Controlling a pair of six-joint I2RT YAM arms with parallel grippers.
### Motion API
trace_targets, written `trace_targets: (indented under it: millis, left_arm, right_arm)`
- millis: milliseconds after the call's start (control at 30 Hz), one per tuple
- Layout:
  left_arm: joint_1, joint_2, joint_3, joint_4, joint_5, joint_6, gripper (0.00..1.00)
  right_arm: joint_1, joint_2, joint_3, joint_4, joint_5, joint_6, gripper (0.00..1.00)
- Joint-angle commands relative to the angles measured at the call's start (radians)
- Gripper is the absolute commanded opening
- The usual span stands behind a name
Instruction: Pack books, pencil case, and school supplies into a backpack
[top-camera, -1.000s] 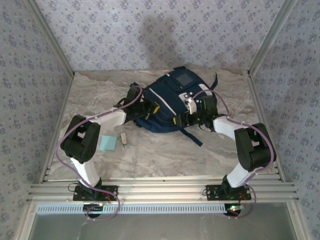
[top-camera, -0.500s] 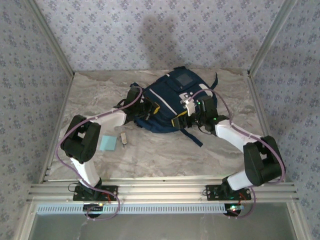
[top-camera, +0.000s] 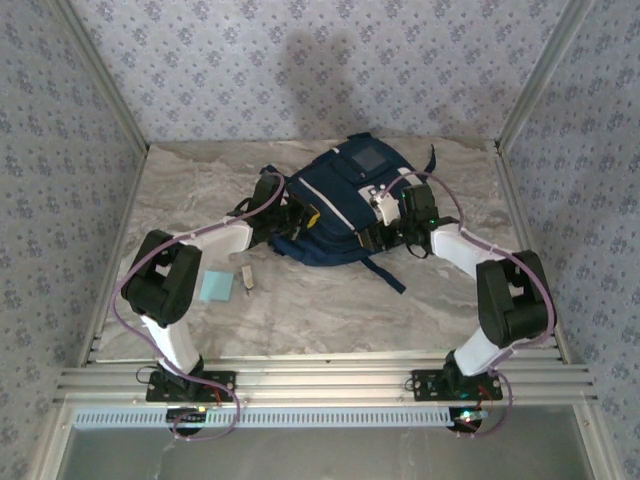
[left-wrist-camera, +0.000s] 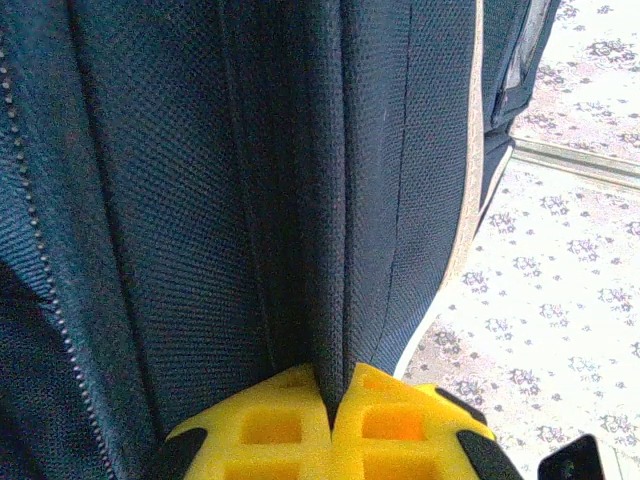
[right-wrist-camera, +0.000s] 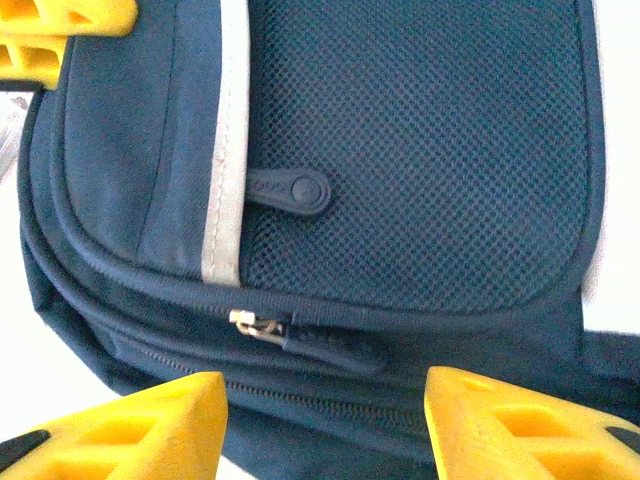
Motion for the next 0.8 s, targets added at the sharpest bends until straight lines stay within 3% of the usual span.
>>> trace_targets:
  millis: [0,300,767]
  left_arm:
    - [-0.007,-0.046,0.014,0.053,0.021,-0.023,0.0]
    - [-0.01,-0.054,0.005,0.07,0.024,-0.038,0.0]
    - [-0.02,-0.043,0.0,0.095,0.02,-0.053,0.0]
  right_arm:
    - [0.007,0.048,0.077,-0.046,-0.027,-0.026,0.56]
    - [0.072,0.165,0.178,-0.164,0.018,0.038,0.6]
    - [0.143,0.095,0.018,0.003,-0.043,0.235,0.65]
